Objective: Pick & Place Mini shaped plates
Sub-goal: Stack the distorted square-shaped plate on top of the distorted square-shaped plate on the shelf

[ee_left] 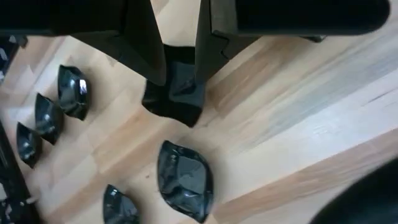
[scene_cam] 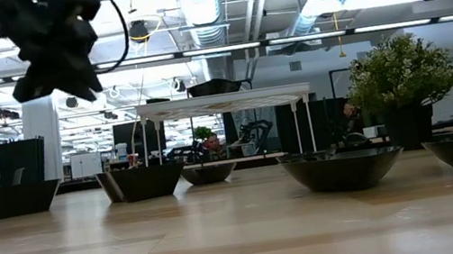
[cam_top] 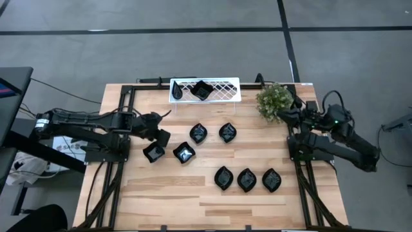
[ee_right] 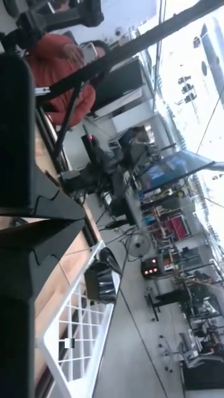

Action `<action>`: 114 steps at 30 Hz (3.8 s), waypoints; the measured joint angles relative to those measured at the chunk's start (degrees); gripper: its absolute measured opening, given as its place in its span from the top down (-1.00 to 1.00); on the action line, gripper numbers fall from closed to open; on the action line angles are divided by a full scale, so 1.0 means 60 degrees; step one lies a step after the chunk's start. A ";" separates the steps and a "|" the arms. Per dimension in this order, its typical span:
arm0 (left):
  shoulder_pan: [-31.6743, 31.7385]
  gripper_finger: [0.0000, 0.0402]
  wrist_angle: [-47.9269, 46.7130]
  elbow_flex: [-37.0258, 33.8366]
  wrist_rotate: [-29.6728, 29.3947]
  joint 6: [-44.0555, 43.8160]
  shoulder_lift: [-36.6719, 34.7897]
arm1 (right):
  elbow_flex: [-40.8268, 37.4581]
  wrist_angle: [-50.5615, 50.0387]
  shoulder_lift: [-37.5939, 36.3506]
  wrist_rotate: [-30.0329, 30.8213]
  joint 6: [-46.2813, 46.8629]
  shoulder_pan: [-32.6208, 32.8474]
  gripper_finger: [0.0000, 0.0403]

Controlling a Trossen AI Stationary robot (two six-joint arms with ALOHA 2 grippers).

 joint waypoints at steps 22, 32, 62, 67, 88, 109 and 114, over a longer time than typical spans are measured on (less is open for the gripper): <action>0.0488 0.56 -0.4013 -0.0649 0.0396 -0.1497 -0.0029 | -0.0809 0.0182 -0.0236 0.0001 0.0079 0.0000 0.97; 0.0488 0.56 -0.3956 -0.0649 0.0384 -0.1251 -0.0029 | -0.0809 0.0155 -0.0236 0.0001 0.0079 0.0000 0.97; 0.0174 0.00 -0.3737 -0.1180 0.0351 -0.0704 -0.0034 | -0.0809 0.0072 -0.0236 -0.0002 0.0397 0.0000 0.97; -0.0218 -0.01 -0.3591 -0.1469 0.0327 -0.0746 -0.0033 | -0.0809 0.0069 -0.0236 0.0005 0.0396 0.0000 0.97; -0.0705 0.01 -0.2136 -0.2183 -0.0209 -0.0325 0.0525 | -0.0806 0.0047 -0.0236 0.0074 0.0396 -0.0007 0.97; -0.0703 0.22 -0.0663 -0.2252 -0.0140 -0.0342 0.1765 | -0.0806 0.0043 -0.0236 0.0074 0.0400 -0.0007 0.97; -0.0703 0.38 -0.0625 -0.2252 -0.0141 -0.0342 0.1546 | -0.0802 0.0042 -0.0236 0.0074 0.0400 -0.0007 0.97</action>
